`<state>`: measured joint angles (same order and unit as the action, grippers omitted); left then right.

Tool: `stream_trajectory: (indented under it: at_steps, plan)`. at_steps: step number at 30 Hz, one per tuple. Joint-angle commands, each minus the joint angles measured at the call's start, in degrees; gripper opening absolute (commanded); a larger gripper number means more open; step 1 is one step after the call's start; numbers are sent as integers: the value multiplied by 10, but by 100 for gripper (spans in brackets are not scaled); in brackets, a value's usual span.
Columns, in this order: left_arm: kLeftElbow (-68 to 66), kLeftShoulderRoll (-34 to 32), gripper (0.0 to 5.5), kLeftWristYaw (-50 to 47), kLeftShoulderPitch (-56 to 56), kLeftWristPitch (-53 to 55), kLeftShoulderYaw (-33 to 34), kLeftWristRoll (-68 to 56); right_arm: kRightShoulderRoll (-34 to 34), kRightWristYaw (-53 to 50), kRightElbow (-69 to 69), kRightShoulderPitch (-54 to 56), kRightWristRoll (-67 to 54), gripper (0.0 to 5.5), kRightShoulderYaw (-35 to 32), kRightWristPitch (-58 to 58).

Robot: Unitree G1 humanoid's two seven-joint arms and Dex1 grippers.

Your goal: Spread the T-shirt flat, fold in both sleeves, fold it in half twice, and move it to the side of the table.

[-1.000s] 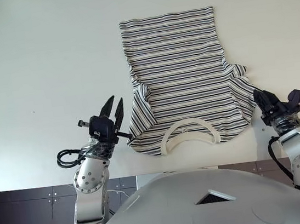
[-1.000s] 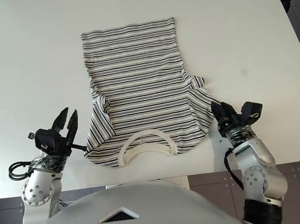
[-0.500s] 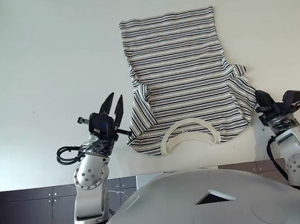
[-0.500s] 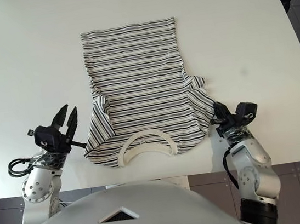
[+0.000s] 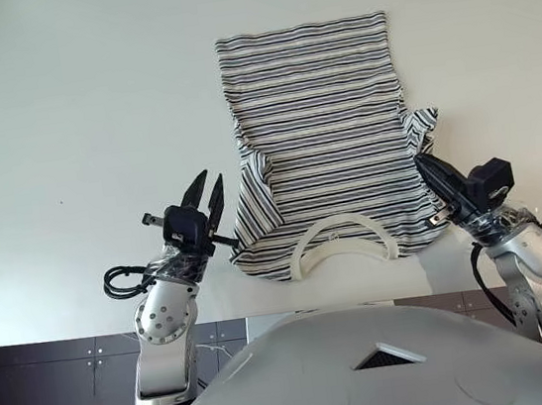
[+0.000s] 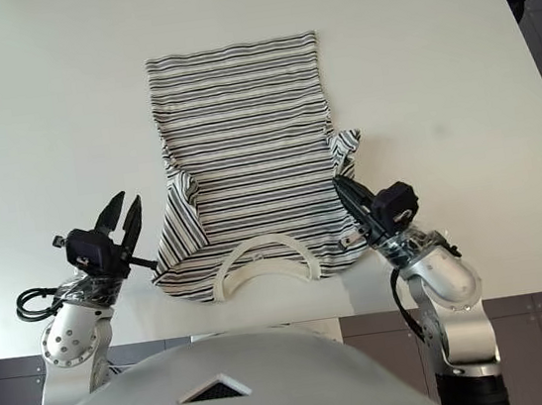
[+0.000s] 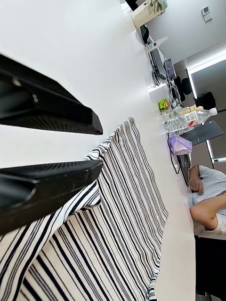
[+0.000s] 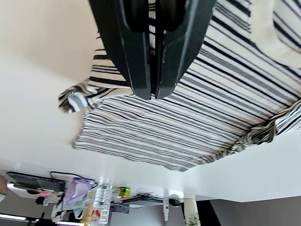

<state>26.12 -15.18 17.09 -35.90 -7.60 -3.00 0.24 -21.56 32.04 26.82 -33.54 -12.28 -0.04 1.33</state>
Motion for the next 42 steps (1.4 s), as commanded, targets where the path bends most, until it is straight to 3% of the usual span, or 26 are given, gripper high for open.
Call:
stream_trajectory:
  at_steps: [1, 7, 10, 13, 18, 21, 24, 28, 34, 38, 42]
  plan:
    - [1, -10, 99, 8, 3, -3, -5, 6, -13, 8, 1, 0, 20, 12, 26, 0]
    - [0, -20, 99, 15, 8, -6, -10, 10, -15, -1, -6, 17, 30, 12, 39, 18]
    - [-5, -26, 99, 19, 14, -14, -13, 18, -16, 8, 0, 27, 10, 75, 41, 35]
    - [4, -40, 99, 26, 21, -13, -10, 27, -37, 51, 43, 23, -81, 92, 43, 117]
    - [5, -116, 99, 85, 15, -43, 20, 24, -92, 77, 30, 73, -183, 92, -65, 181]
    - [-12, -149, 99, 111, 10, -73, 35, 21, -111, 89, -26, 77, -167, 92, -85, 178]
    - [-21, -174, 99, 133, -12, -104, 50, 17, -117, 111, -72, 38, -105, 92, -42, 133]
    - [-73, -208, 99, 152, -14, -163, 61, 38, -96, 109, -126, 26, -53, 92, 1, 81]
    - [-168, -283, 99, 152, -34, -343, 93, 120, -88, 110, -69, 50, -174, 92, -58, 148]
    - [-243, -335, 155, 137, -23, -458, 101, 192, -104, 104, -33, 66, -188, 96, -76, 179]
    - [-279, -348, 201, 119, -15, -509, 78, 266, -115, 103, -21, 96, -207, 96, -99, 203]
